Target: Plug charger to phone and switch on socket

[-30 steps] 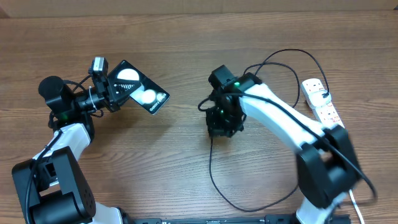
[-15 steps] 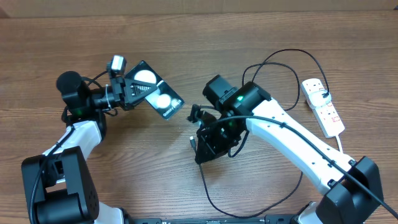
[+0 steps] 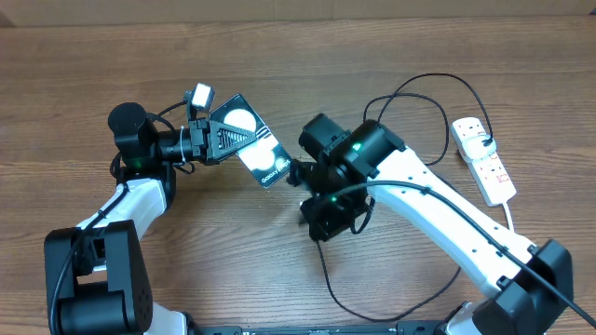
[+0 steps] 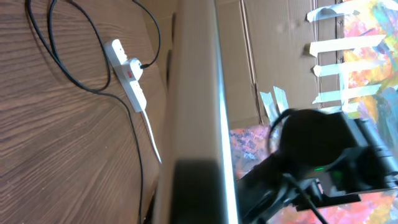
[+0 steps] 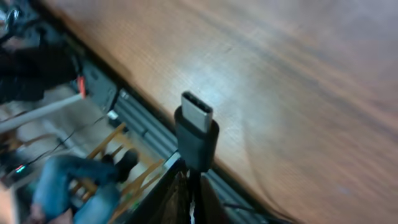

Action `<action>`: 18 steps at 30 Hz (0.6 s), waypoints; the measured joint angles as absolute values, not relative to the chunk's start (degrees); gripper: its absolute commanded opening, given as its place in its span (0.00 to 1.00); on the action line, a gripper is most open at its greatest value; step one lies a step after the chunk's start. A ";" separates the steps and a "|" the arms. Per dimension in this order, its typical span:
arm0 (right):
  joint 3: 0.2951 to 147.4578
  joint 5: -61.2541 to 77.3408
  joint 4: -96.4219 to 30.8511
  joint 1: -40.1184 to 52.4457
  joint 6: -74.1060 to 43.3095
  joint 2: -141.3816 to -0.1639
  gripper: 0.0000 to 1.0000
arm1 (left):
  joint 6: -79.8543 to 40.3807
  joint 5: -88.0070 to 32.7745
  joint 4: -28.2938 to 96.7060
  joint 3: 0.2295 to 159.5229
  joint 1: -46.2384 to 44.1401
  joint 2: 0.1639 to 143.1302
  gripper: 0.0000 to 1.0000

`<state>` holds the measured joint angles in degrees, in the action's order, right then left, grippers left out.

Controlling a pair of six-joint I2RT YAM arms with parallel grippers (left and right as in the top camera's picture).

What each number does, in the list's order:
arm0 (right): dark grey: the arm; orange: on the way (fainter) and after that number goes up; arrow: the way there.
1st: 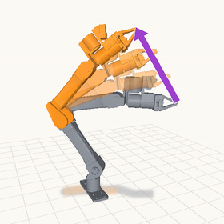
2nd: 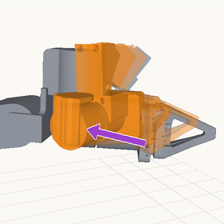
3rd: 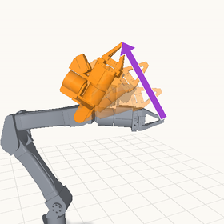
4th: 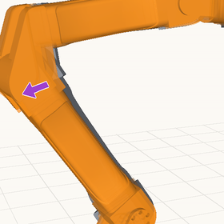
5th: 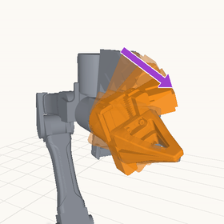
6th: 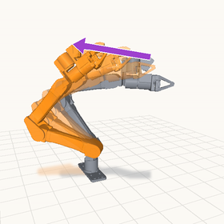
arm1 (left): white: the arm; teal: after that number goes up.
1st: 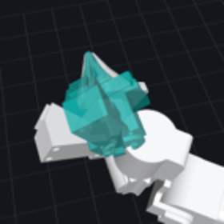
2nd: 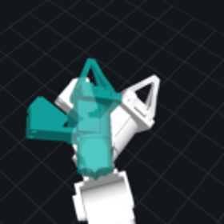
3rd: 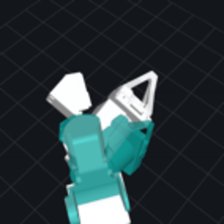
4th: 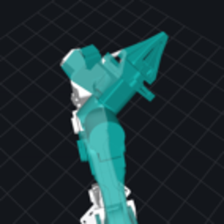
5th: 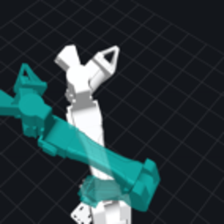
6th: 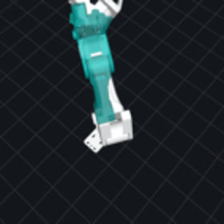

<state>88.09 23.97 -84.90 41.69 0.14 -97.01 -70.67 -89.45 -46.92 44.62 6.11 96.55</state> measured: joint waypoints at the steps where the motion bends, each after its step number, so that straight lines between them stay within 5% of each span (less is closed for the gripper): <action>1: 89.08 23.09 -84.82 41.69 0.01 -96.92 0.04 | -70.46 -89.43 -46.89 44.62 6.09 96.55 0.04; 18: 90.28 23.16 -82.43 41.78 7.31 -96.47 0.04 | -68.84 -89.43 -46.28 44.62 2.98 96.57 0.04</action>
<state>90.28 23.16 -82.43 41.78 7.31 -96.47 -68.84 -89.43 -46.28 44.62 2.98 96.57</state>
